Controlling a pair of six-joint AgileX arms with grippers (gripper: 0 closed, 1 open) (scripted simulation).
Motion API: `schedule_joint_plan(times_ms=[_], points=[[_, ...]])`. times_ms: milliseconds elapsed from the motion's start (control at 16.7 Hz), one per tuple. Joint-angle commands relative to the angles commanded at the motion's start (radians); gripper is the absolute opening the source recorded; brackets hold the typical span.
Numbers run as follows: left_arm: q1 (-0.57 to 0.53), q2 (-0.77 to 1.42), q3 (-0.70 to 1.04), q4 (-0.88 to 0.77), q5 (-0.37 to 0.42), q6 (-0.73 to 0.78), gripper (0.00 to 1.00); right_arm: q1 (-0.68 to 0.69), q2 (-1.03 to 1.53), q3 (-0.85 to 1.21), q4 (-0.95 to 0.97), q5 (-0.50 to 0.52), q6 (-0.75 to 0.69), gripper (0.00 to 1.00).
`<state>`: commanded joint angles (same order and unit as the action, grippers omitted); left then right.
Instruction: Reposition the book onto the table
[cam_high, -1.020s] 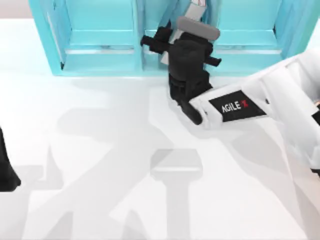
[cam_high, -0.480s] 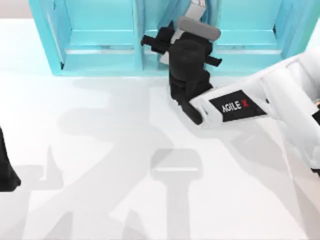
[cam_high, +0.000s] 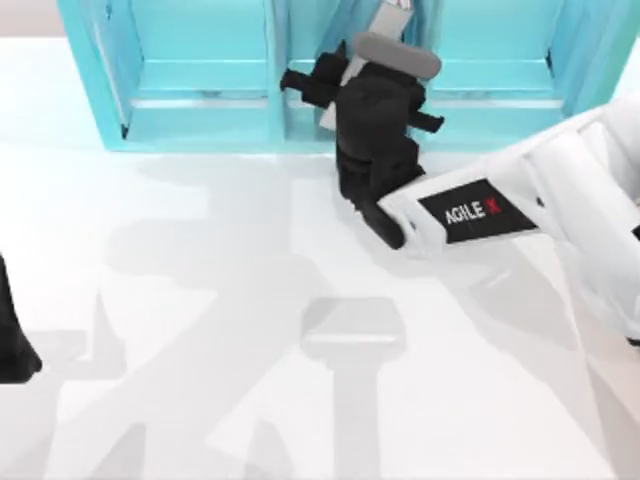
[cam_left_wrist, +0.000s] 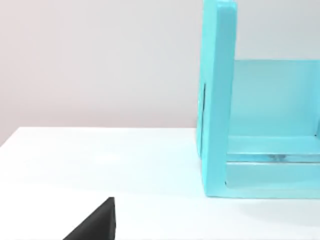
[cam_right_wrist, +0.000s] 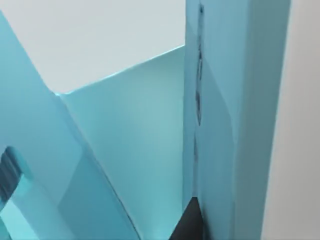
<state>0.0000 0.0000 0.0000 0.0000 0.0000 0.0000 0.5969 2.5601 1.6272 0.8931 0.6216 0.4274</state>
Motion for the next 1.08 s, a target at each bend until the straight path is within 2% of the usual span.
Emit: schedule_joint_plan(times_ms=[240,720,1080], points=[[0.0,0.0,0.0,0.0,0.0,0.0,1.0,0.065,-0.194,-0.124,-0.086,0.068,0.001,0.0],[0.0,0.0,0.0,0.0,0.0,0.0,1.0,0.257,-0.752,-0.443,-0.309,0.25,0.018,0.0],[0.0,0.0,0.0,0.0,0.0,0.0,1.0,0.306,-0.858,-0.517,-0.359,0.294,0.028,0.0]])
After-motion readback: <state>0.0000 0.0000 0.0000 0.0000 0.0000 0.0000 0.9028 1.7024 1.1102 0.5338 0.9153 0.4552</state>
